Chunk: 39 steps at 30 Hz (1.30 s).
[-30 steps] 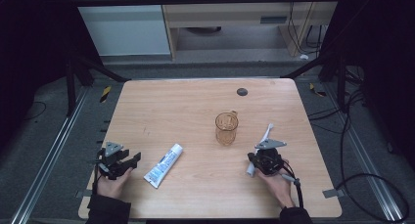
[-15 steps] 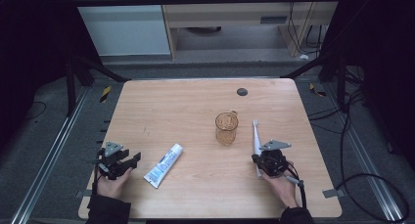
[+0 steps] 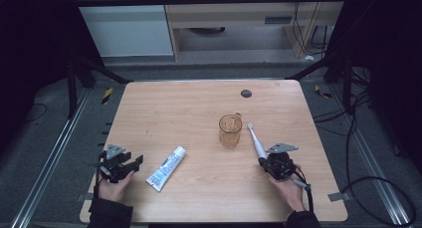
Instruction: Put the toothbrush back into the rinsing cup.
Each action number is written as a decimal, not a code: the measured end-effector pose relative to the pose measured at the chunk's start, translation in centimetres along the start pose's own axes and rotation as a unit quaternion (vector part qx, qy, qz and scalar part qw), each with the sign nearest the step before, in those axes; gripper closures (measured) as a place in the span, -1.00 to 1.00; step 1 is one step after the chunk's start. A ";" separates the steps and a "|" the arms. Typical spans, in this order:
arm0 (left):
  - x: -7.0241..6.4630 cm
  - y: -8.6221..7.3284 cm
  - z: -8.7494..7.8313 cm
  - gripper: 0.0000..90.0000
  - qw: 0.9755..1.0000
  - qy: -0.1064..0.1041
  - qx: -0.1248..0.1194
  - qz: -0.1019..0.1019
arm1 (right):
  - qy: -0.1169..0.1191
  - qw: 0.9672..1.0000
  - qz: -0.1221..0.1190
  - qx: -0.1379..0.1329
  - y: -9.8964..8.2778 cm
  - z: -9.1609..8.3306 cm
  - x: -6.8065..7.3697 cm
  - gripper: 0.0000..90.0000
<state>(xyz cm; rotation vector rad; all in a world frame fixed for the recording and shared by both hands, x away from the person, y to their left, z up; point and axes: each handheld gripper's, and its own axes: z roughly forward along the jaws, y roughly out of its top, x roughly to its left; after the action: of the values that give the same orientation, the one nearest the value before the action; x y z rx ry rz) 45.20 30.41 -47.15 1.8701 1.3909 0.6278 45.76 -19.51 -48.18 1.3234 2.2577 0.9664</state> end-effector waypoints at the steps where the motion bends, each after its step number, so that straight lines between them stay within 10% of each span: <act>1: 0.0 0.0 0.0 0.05 1.000 0.000 0.000 0.000 | 0.002 1.000 0.002 -0.001 0.0 -0.1 0.0 0.95; 18: 0.1 -0.1 0.2 0.04 1.000 -0.001 0.005 -0.003 | -0.027 0.999 0.023 -0.022 3.1 -3.9 -1.3 0.51; 39: 0.2 -0.1 0.3 0.03 1.000 -0.002 0.006 -0.003 | -0.034 0.998 0.049 0.016 7.0 -3.1 -2.3 0.29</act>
<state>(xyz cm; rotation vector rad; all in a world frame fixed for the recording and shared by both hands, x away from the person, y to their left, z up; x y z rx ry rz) 45.39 30.54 -47.39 1.8755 1.4009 0.6137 49.51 -20.37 -41.13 1.4709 2.1839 0.9051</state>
